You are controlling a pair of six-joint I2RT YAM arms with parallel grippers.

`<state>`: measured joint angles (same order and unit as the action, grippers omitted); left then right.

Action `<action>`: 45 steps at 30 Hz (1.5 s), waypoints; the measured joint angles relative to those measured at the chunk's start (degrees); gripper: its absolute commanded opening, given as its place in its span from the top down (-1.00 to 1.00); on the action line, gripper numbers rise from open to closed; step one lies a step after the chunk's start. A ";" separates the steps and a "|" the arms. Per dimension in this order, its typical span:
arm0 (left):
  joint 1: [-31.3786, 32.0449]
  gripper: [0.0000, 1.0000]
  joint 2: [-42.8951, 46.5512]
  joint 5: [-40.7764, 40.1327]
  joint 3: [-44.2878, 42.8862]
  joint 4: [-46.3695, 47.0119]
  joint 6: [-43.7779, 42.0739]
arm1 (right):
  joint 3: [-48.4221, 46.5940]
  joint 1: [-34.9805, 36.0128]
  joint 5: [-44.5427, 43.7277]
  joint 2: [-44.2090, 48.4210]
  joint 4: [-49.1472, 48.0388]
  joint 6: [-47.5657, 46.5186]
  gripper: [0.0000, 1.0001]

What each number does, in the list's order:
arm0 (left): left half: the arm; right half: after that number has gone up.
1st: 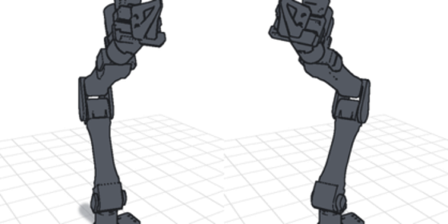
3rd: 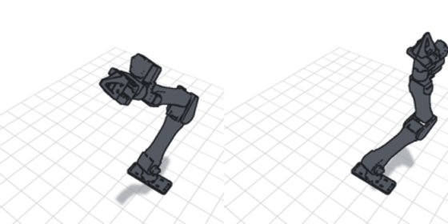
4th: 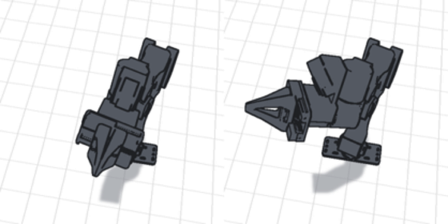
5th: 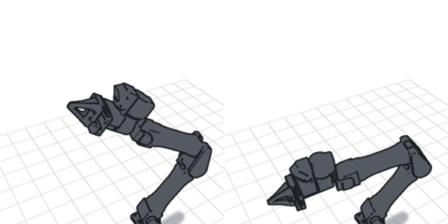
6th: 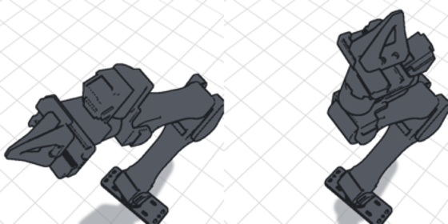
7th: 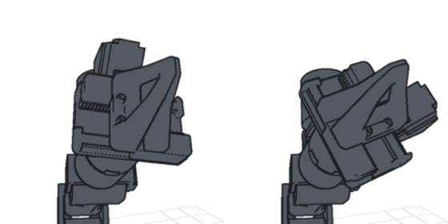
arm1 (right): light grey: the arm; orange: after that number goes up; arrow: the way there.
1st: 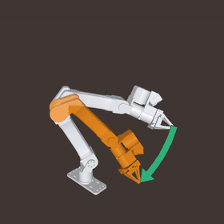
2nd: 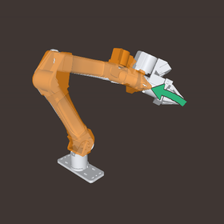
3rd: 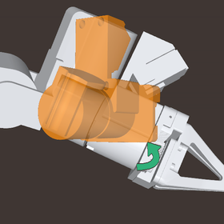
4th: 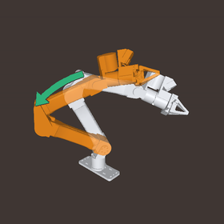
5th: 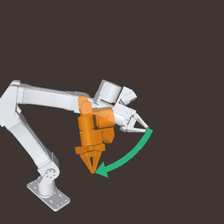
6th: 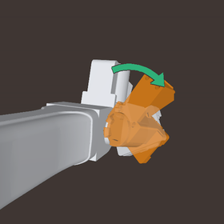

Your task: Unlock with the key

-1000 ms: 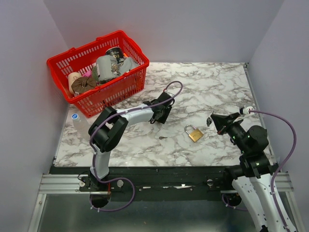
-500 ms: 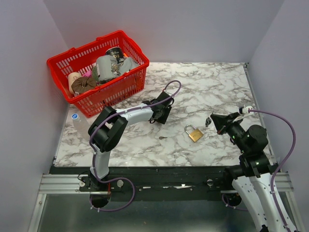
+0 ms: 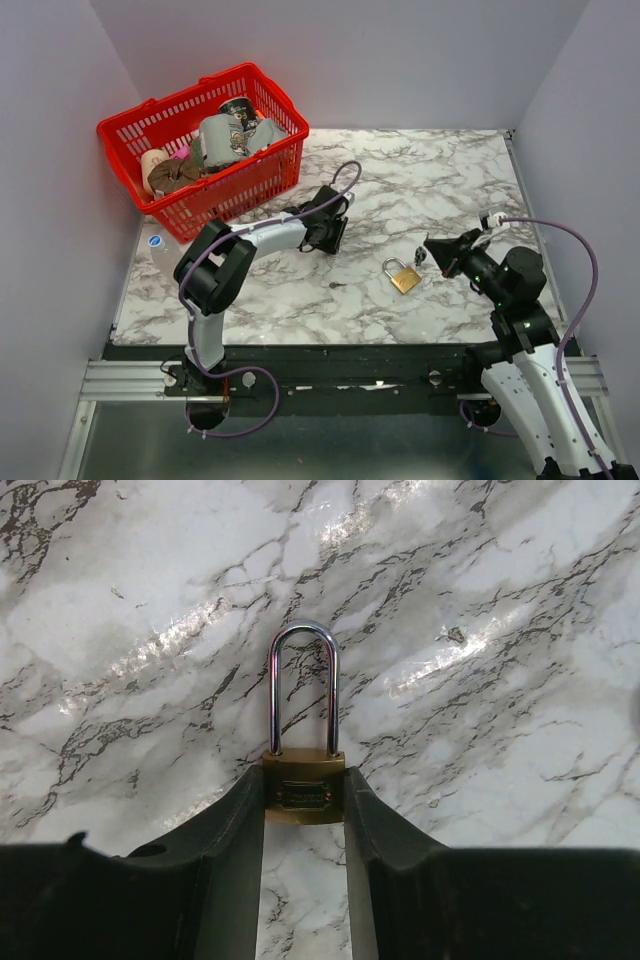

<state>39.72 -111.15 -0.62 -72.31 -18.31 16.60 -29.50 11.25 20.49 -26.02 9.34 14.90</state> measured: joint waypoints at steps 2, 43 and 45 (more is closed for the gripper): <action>-1.51 1.00 0.79 2.97 1.33 1.66 1.42 | 0.15 0.09 1.55 -1.55 -0.83 0.07 0.99; -5.16 1.00 14.43 10.32 18.05 12.85 25.14 | -0.79 23.32 2.56 -47.95 -28.79 20.52 0.99; -5.14 1.00 14.49 10.32 18.08 12.87 25.29 | -1.31 23.39 2.93 -49.24 -29.49 20.98 0.99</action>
<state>34.59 -96.66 9.69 -54.24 -5.43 41.89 -30.81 34.63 23.42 -75.26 -20.14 35.88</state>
